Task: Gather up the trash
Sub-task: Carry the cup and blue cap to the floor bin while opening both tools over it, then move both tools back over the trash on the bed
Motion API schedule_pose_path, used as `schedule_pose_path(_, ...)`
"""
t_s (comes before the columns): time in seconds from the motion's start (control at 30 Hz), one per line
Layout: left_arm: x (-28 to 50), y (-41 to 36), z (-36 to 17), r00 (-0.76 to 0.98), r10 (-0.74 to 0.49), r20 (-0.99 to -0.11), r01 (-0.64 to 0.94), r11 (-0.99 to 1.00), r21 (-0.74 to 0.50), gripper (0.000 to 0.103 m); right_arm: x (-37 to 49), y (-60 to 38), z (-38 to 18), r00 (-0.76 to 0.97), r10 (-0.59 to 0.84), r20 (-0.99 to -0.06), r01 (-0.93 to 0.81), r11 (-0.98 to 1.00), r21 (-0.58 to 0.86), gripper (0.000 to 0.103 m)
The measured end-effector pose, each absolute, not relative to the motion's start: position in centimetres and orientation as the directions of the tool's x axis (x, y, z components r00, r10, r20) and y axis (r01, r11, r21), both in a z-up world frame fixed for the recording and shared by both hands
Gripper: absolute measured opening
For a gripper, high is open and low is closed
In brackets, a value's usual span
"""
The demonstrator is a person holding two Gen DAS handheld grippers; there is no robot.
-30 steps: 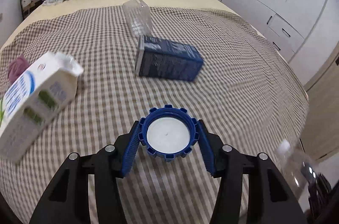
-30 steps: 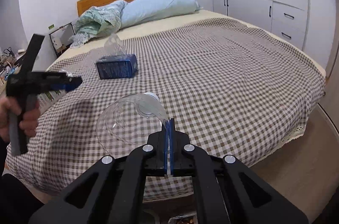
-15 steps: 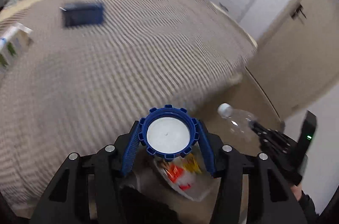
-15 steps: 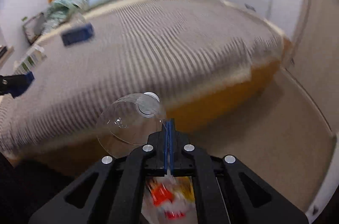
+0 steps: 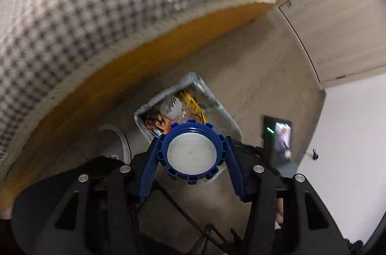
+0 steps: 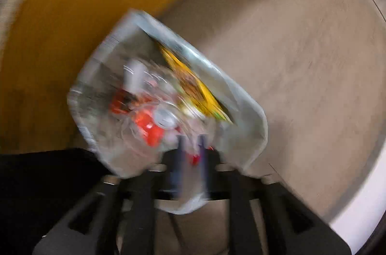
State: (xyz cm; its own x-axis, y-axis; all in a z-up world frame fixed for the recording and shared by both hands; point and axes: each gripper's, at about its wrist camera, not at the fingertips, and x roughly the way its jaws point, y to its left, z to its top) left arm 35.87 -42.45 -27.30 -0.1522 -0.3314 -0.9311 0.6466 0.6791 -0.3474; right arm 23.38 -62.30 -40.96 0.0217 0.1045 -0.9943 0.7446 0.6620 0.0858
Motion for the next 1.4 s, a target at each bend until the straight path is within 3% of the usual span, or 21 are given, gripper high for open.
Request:
schedule_pose_path(0.13,34.2,-44.1,-29.3,-0.169,-0.279,-0.945,0.681,0.66,-0.317,0.05,22.8,-63.3,-39.3,0.014,-0.016,-1.0,0.742,0.67,0.0,0.057)
schedule_pose_path(0.33,32.0,-48.4,-34.6,-0.297,-0.197,-0.934,0.699,0.621,-0.354,0.05,19.4,-66.0,-35.4,0.093,-0.085,-0.992,0.794,0.608,0.022,0.062)
schedule_pose_path(0.5,28.0,-51.9,-40.6,-0.536,-0.054,-0.842,0.691,0.545,-0.475,0.051,15.8,-67.5,-34.1,0.102,-0.104,-0.989,0.843,0.537,0.03,0.062)
schedule_pose_path(0.57,26.8,-53.2,-41.7,-0.516,-0.045,-0.855,0.703,0.547,-0.453,0.051,14.6,-67.5,-34.2,0.097,-0.107,-0.989,0.85,0.526,0.026,0.062)
schedule_pose_path(0.63,26.3,-54.4,-42.5,-0.508,-0.069,-0.858,0.699,0.549,-0.458,0.057,13.7,-67.5,-34.3,0.081,-0.104,-0.991,0.851,0.525,0.014,0.062)
schedule_pose_path(0.7,26.5,-55.1,-43.4,-0.532,-0.093,-0.841,0.663,0.572,-0.483,0.09,13.1,-67.4,-34.3,0.069,-0.104,-0.992,0.85,0.527,0.004,0.062)
schedule_pose_path(0.73,26.9,-55.3,-44.3,-0.527,-0.078,-0.846,0.647,0.608,-0.459,0.096,12.7,-67.3,-34.2,0.06,-0.11,-0.992,0.85,0.527,-0.007,0.062)
schedule_pose_path(1.03,29.9,-53.2,-44.7,-0.486,-0.076,-0.871,0.557,0.741,-0.375,0.095,14.0,-66.7,-34.0,0.054,-0.121,-0.991,0.832,0.554,-0.022,0.063)
schedule_pose_path(1.13,29.7,-52.9,-43.4,-0.466,-0.08,-0.881,0.582,0.722,-0.374,0.095,15.6,-66.2,-33.6,0.068,-0.128,-0.989,0.805,0.593,-0.021,0.062)
schedule_pose_path(1.4,31.4,-50.0,-39.2,-0.267,0.002,-0.964,0.697,0.691,-0.192,0.095,17.9,-64.3,-35.7,-0.016,-0.091,-0.996,0.756,0.651,-0.072,0.062)
